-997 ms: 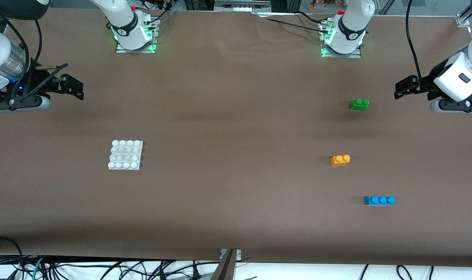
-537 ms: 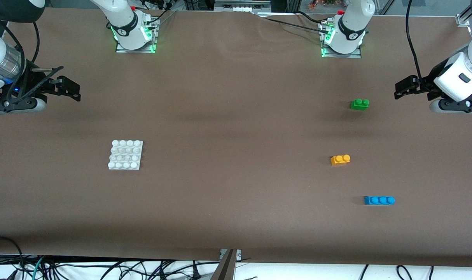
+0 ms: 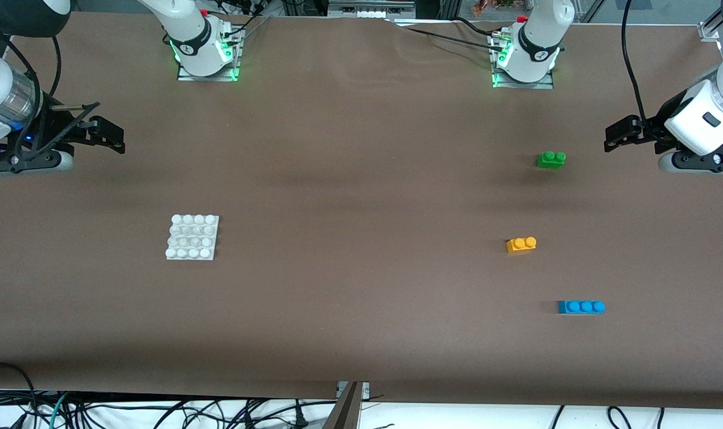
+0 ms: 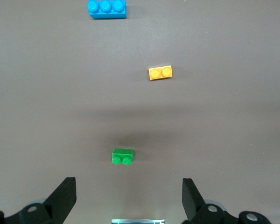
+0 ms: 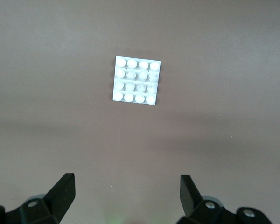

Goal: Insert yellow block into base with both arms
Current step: 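Reach the right gripper down to the white base plate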

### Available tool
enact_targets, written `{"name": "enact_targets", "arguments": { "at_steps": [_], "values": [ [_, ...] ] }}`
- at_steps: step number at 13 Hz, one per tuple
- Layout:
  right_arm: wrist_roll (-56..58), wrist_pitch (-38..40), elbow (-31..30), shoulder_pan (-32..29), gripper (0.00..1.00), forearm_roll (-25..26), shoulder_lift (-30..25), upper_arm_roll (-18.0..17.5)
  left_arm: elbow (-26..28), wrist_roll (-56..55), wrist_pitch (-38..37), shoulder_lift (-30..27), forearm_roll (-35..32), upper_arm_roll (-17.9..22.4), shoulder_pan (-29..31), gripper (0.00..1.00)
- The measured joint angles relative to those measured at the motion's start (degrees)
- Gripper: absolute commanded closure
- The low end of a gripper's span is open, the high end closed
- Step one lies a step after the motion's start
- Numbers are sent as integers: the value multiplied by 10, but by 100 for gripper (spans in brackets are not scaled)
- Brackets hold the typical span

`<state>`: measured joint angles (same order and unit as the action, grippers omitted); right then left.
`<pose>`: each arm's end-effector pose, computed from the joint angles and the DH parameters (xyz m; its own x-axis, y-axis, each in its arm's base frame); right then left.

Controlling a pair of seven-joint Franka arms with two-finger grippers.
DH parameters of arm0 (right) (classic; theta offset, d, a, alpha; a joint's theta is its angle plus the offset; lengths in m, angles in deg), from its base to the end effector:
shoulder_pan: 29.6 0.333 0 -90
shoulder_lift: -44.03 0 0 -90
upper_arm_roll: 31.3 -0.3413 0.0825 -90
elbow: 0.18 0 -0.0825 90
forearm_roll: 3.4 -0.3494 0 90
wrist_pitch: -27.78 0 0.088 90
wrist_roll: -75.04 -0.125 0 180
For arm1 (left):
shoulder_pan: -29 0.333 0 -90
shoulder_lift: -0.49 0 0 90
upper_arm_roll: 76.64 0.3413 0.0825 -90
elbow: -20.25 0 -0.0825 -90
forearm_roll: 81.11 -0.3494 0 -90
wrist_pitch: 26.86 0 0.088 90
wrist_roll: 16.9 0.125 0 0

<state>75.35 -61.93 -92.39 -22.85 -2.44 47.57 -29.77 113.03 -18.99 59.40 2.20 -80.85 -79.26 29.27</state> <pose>0.5316 0.0469 0.5821 0.9898 0.0957 -0.1053 0.0980 -0.9950 0.0177 0.5162 -0.0214 0.5903 0.9897 -0.0046 -0.1432 -0.0045 -1.0000 0.0007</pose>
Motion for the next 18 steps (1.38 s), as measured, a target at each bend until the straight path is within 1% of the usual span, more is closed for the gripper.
{"name": "enact_targets", "arguments": {
  "at_steps": [4, 6, 8, 11, 12, 14, 18],
  "values": [
    [0, -26, -1, -4, 1, 1, 33, 1, 0, 0, 0, 0, 0, 0, 0, 0],
    [0, -62, -14, -10, 1, 1, 51, 1, 0, 0, 0, 0, 0, 0, 0, 0],
    [0, -141, -56, -13, 1, 1, 66, 1, -1, 0, 0, 0, 0, 0, 0, 0],
    [0, -344, -176, -15, 1, 2, 90, 6, -1, 0, 0, 1, 0, 0, 0, 0],
    [0, -397, -212, -15, 1, 2, 97, 8, -1, 0, 0, 1, 0, 0, 0, 0],
    [0, -455, -251, -16, 1, 2, 109, 11, -1, 0, -1, 1, 0, 0, 0, 0],
    [1, -511, -260, -25, 1, 2, 142, 11, -1, 0, -4, 1, 0, 0, 0, 0]
  ]
}}
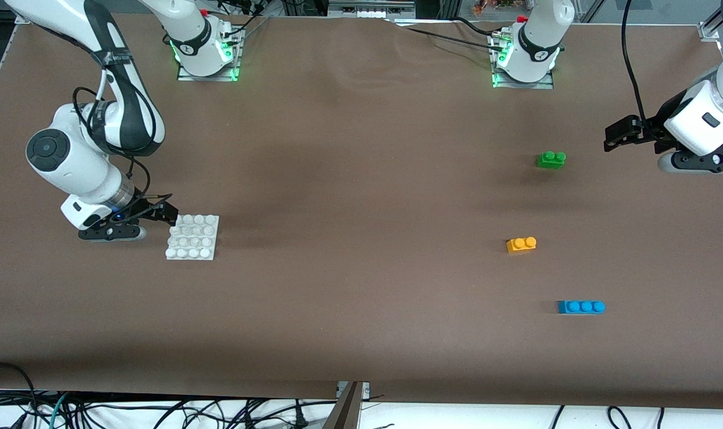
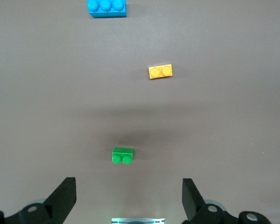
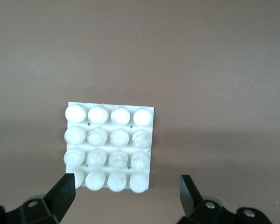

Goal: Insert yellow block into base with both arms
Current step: 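Reach the right gripper down to the white base plate, then grasp the edge of the white plate with the right gripper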

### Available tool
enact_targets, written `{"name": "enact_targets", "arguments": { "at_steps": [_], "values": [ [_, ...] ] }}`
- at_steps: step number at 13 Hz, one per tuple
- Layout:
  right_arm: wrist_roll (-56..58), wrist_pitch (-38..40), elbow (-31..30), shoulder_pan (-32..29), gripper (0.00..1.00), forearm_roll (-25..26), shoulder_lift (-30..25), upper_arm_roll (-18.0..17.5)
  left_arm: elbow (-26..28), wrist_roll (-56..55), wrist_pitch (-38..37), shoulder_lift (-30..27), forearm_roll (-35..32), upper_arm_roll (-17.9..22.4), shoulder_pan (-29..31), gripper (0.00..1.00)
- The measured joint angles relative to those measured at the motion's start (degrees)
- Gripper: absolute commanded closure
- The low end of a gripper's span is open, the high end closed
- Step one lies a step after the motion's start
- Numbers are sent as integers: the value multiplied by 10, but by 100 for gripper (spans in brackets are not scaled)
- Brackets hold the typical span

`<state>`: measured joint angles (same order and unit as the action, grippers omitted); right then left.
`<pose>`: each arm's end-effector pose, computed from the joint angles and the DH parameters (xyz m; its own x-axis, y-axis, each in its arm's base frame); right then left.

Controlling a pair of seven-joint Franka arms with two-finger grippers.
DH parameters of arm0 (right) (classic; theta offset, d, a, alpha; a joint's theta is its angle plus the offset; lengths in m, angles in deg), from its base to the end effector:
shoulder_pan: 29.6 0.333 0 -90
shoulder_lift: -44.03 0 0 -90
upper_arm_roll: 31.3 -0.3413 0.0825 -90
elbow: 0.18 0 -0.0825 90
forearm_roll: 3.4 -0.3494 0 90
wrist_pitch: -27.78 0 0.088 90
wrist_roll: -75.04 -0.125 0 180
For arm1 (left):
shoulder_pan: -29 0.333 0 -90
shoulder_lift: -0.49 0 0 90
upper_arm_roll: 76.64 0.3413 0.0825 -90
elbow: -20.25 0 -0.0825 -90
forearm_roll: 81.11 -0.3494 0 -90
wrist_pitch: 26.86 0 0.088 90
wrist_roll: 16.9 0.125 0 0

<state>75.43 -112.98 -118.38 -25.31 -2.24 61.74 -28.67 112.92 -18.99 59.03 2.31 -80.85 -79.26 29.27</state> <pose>0.5828 0.0178 0.3225 0.9949 0.0547 0.0843 0.0524 -0.9982 0.0286 0.5160 -0.0214 0.5897 0.9887 -0.0046 -0.1496 -0.0046 -1.0000 0.0005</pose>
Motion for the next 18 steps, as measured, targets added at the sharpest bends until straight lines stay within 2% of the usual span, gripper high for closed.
{"name": "enact_targets", "arguments": {
  "at_steps": [8, 18],
  "values": [
    [0, -124, -2, -11, 1, -1, 99, 1, 0, 0, -5, 0, 0, 0, 0, 0],
    [-2, -162, -2, -12, 5, -5, 127, -1, 0, 0, -5, 0, 0, 1, 0, 0]
  ]
}}
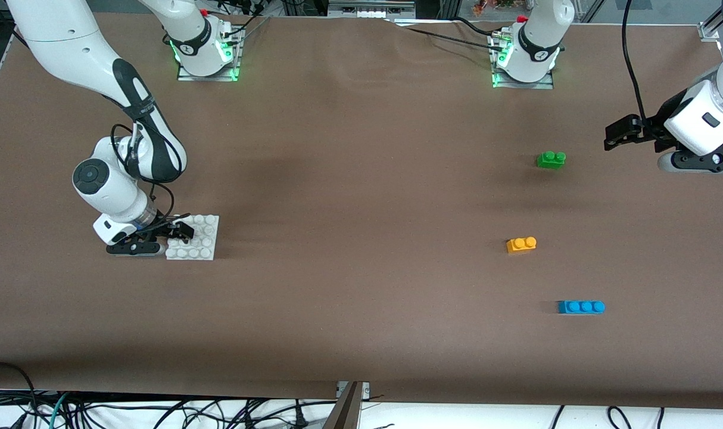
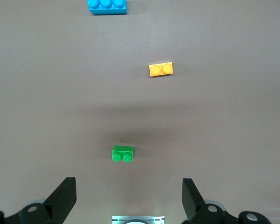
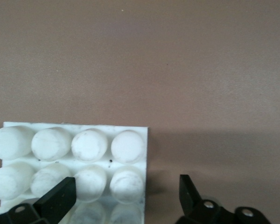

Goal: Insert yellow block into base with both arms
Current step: 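Grasp the edge of the white plate with the right gripper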

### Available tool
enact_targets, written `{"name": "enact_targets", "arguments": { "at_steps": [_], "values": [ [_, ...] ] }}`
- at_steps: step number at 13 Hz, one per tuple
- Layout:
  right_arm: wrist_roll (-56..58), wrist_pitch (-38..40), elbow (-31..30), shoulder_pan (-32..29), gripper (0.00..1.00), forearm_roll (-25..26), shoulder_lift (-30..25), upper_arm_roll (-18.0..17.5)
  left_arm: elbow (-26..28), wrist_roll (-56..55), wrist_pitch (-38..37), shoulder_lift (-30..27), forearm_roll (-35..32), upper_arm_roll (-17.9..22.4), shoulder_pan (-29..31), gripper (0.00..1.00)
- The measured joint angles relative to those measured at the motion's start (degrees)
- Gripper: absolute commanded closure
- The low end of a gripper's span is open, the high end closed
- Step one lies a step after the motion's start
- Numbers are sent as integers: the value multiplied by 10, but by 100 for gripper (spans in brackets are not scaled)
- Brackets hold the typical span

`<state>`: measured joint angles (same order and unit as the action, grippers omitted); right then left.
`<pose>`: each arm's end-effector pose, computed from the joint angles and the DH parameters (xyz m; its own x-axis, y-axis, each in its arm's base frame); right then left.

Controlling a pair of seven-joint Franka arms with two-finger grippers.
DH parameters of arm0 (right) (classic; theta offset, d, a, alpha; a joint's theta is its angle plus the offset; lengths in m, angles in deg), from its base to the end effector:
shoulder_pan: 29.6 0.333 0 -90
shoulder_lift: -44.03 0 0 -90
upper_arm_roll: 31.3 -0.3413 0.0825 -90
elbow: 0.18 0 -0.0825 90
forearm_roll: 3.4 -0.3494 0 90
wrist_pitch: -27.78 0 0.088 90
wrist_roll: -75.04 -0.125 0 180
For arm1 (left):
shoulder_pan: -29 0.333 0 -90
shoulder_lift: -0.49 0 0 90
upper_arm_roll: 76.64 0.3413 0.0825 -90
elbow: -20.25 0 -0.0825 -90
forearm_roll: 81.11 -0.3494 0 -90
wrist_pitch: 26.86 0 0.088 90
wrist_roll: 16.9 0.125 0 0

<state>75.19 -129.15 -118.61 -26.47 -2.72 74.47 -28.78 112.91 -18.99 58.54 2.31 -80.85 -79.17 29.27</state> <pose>0.6000 0.0078 0.2179 0.9896 0.0332 0.1402 0.0294 -0.9992 0.0288 0.5148 -0.0205 0.5892 0.9875 -0.0030 -0.1579 -0.0030 -1.0000 0.0002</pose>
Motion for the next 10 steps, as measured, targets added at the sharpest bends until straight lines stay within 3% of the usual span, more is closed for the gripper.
{"name": "enact_targets", "arguments": {
  "at_steps": [10],
  "values": [
    [-2, -4, 5, 0, 9, -25, 12, -4, 0, 0, 0, 0, 0, 0, 0, 0]
  ]
}}
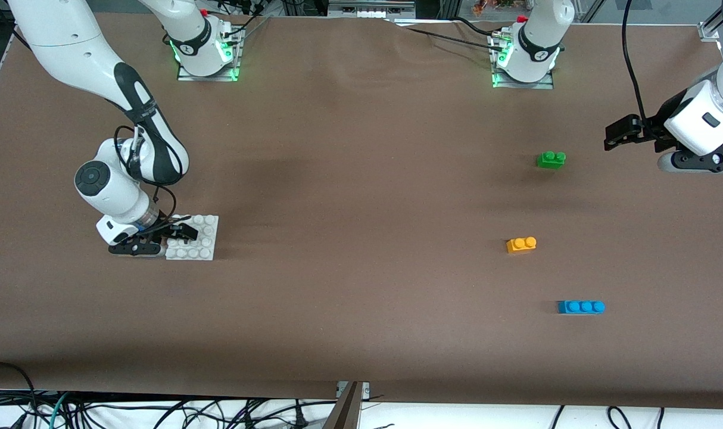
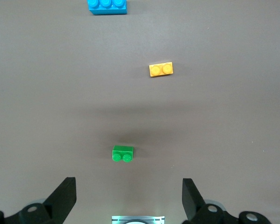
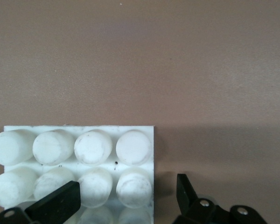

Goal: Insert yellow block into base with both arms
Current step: 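Grasp the edge of the white plate with the right gripper, then slide the white plate toward the table middle with the right gripper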

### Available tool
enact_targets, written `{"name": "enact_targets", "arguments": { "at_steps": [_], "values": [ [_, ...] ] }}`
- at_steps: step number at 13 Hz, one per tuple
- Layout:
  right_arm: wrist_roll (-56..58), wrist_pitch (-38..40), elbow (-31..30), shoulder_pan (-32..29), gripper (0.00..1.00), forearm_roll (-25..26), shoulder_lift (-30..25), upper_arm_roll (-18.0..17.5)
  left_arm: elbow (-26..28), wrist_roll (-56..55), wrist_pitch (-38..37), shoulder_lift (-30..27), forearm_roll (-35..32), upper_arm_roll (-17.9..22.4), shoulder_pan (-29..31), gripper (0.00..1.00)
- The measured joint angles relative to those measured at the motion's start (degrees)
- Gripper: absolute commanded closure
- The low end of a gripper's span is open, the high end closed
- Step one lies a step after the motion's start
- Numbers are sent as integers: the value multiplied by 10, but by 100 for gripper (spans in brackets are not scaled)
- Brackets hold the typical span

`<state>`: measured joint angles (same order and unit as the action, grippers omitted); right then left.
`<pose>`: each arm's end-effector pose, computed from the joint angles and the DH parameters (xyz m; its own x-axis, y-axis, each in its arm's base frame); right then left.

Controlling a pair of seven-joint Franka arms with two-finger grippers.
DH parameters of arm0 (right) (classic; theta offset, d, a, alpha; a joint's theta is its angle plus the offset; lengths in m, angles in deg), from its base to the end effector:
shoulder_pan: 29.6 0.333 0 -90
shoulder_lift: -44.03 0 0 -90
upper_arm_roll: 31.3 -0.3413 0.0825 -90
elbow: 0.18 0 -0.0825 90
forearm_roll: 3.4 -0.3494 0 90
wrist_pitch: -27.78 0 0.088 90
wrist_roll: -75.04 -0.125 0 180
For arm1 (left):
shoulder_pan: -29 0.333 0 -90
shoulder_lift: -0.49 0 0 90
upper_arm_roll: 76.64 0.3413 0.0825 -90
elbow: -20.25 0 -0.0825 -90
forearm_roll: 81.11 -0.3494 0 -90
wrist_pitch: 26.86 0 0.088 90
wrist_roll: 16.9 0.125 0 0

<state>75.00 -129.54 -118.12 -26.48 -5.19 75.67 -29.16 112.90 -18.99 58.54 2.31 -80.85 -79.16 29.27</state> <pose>0.6013 0.0102 0.2090 0.9908 -0.0044 0.1353 -0.0050 -1.0000 0.0037 0.5148 -0.0205 0.5892 0.9875 -0.0029 -0.1577 -0.0029 -1.0000 0.0002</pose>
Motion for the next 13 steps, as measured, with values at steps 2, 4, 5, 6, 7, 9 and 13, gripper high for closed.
{"name": "enact_targets", "arguments": {
  "at_steps": [2, 4, 5, 6, 7, 9, 13],
  "values": [
    [-3, -1, 6, 0, 15, -1, 8, -4, 0, 0, 0, 0, 0, 0, 0, 0],
    [-11, -3, 10, 1, 18, -1, 13, -9, 0, 0, 0, 0, 0, 0, 0, 0],
    [-14, -3, 12, 2, 19, -1, 14, -10, 0, 0, 0, 0, 0, 0, 0, 0],
    [-15, -5, 13, 3, 20, -1, 14, -11, 0, 0, 0, 0, 0, 0, 0, 0],
    [-16, -7, 13, 5, 20, -1, 15, -11, 0, 0, 0, 0, 0, 0, 0, 0],
    [-30, -12, 14, 18, 20, -1, 15, -12, 0, 0, 0, 0, 0, 0, 0, 0],
    [-86, -14, 16, 65, 20, -3, 16, -14, 0, 0, 0, 0, 0, 0, 0, 0]
  ]
}}
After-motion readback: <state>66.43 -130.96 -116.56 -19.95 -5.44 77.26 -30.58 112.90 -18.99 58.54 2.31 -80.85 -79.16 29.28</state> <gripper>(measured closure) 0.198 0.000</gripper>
